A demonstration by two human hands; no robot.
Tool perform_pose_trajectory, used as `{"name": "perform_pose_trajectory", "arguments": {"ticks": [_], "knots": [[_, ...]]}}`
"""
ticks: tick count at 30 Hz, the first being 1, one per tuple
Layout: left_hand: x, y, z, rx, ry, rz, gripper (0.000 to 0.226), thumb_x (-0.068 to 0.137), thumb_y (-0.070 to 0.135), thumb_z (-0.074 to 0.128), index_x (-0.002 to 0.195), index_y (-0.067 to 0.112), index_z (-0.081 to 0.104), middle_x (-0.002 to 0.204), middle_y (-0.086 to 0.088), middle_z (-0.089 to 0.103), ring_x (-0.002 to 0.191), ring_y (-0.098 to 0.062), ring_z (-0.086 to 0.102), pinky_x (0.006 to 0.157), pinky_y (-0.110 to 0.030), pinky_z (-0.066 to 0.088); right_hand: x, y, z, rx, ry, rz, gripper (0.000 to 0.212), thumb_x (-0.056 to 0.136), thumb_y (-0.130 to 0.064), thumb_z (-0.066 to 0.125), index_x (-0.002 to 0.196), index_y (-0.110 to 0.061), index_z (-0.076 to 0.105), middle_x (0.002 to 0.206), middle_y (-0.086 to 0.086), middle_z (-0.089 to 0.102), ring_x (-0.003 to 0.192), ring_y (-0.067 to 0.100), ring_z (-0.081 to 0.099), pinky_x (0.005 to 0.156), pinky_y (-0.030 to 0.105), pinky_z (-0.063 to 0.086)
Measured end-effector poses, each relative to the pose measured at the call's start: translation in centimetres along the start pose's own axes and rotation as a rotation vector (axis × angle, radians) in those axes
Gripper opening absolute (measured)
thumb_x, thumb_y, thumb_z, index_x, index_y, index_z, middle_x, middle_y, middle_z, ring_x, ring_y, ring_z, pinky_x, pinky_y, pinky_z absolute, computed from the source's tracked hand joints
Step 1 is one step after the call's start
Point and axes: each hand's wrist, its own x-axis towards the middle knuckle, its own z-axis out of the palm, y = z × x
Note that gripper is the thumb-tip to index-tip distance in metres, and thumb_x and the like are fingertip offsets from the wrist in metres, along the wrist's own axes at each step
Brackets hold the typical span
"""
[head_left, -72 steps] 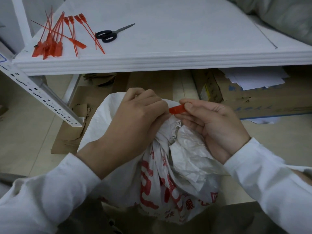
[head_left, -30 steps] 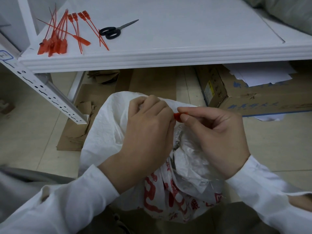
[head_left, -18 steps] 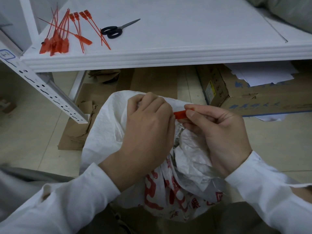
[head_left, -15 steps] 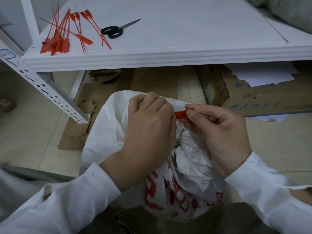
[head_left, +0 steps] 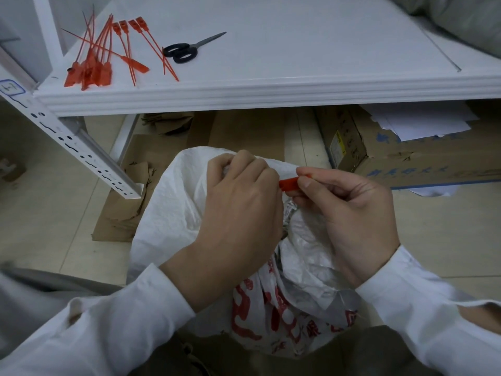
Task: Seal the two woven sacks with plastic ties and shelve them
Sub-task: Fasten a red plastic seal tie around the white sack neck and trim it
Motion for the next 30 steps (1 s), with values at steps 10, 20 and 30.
{"name": "perform_pose_trajectory", "arguments": {"ticks": [10,20,30], "knots": [[0.05,-0.11,-0.08,0.007,-0.004,0.001,0.013,0.080,0.009,0.056,0.068,0.010,0.057,0.070,-0.004,0.057,0.075,-0.024,0.053,0.086,-0.037,0.031,0.08,-0.12,-0.10,0.095,0.012,0.110,0.012,0.081,0.004,0.067,0.084,-0.006,0.074,0.077,0.014,0.074,0.072,0.021,0.073,0.069,0.022,0.058],[0.03,-0.24,0.02,0.004,0.000,0.010,0.011,0.078,0.005,0.059,0.068,0.010,0.057,0.070,-0.004,0.056,0.075,-0.025,0.052,0.086,-0.037,0.031,0.28,-0.14,-0.23,0.021,-0.038,0.041,0.012,0.080,0.002,0.068,0.084,-0.008,0.074,0.079,0.010,0.075,0.075,0.020,0.073,0.071,0.022,0.057],[-0.12,-0.40,0.09,-0.044,0.010,0.011,0.013,0.083,0.008,0.058,0.070,0.010,0.057,0.072,-0.004,0.057,0.076,-0.024,0.052,0.086,-0.037,0.032,0.10,0.11,-0.25,-0.002,-0.095,0.053,0.015,0.080,0.003,0.067,0.084,-0.009,0.074,0.081,0.011,0.075,0.078,0.023,0.073,0.074,0.024,0.058]]}}
